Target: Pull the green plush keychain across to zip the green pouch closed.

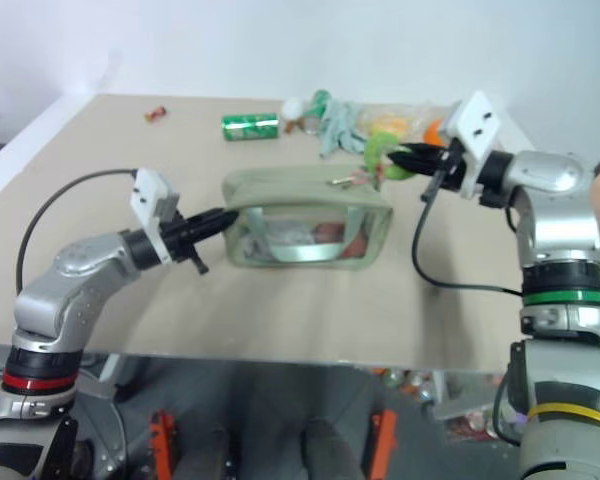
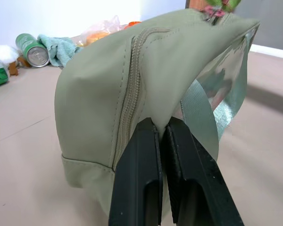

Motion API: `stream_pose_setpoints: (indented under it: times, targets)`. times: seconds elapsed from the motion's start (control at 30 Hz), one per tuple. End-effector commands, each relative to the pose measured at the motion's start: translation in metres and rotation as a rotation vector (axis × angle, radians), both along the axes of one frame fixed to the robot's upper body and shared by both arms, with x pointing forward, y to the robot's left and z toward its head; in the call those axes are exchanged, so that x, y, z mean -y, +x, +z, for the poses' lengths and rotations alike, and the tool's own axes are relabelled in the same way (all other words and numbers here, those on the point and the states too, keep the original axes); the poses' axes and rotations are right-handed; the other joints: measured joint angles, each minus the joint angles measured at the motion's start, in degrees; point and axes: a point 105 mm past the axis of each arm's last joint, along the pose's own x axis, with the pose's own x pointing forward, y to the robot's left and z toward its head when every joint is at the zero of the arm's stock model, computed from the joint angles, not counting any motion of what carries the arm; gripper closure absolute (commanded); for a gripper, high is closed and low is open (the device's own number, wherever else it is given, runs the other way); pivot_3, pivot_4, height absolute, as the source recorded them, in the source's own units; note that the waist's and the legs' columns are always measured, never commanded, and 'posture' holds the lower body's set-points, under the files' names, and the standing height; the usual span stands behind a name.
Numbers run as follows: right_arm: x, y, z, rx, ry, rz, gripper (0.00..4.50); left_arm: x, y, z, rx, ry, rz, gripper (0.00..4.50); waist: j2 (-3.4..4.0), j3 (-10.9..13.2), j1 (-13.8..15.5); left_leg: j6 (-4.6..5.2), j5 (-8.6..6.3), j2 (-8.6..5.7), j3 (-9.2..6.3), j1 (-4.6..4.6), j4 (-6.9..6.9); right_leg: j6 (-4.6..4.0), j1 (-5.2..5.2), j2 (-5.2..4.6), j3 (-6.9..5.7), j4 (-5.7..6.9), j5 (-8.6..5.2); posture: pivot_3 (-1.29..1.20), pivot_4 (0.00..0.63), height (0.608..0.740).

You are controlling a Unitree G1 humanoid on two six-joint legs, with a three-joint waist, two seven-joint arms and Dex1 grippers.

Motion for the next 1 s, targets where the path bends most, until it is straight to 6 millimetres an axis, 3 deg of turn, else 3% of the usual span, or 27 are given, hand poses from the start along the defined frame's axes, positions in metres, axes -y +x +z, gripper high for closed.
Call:
stream_pose_setpoints:
  times: [0.03,0.27,0.5,0.63,0.83,1.0]
  targets:
    - [0.031,-0.005,0.024,0.094,-0.001,-0.103,4.42,-0.007,0.0,-0.01,-0.044,0.023,0.017,4.5,0.0,0.0,0.0,0.0,0.0,0.0,0.0,0.0,0.0,0.0,0.0,0.0,0.0,0.0,0.0,0.0,0.15,0.74]
    - [0.081,-0.007,0.035,0.153,-0.05,-0.323,4.42,-0.011,0.004,-0.011,-0.041,0.035,0.023,4.5,0.02,0.0,-0.1,0.0,0.0,0.0,0.1,0.06,0.0,-0.02,0.0,0.0,0.1,0.0,0.0,0.0,0.15,0.74]
    - [0.118,-0.007,0.014,0.152,-0.186,-0.514,4.42,-0.011,0.005,-0.01,-0.033,0.048,0.012,4.5,0.05,0.0,0.3,0.0,0.0,-0.15,0.14,0.02,0.01,0.1,0.01,-0.18,0.15,0.0,-0.06,0.0,0.15,0.74]
    - [0.112,-0.001,-0.006,0.135,-0.243,-0.514,4.42,-0.01,0.007,-0.007,-0.024,0.049,0.006,4.5,0.07,0.0,0.3,0.01,0.01,-0.63,0.14,-0.03,-0.03,0.39,0.02,-0.66,0.17,0.01,-0.23,0.0,0.15,0.74]
    - [0.102,0.007,-0.066,0.029,-0.432,-0.514,4.42,-0.009,0.008,-0.004,-0.015,0.046,0.005,4.5,0.07,0.0,0.1,0.02,-0.01,-0.95,0.17,-0.03,-0.01,0.67,0.12,-0.98,0.25,-0.01,-0.33,0.0,0.15,0.74]
    - [0.099,0.011,-0.092,-0.011,-0.543,-0.502,4.42,-0.009,0.009,-0.003,-0.011,0.044,0.011,4.5,0.08,0.0,0.0,0.05,0.02,-0.91,0.14,0.05,-0.01,0.66,0.15,-0.92,0.21,0.01,-0.29,0.0,0.15,0.74]
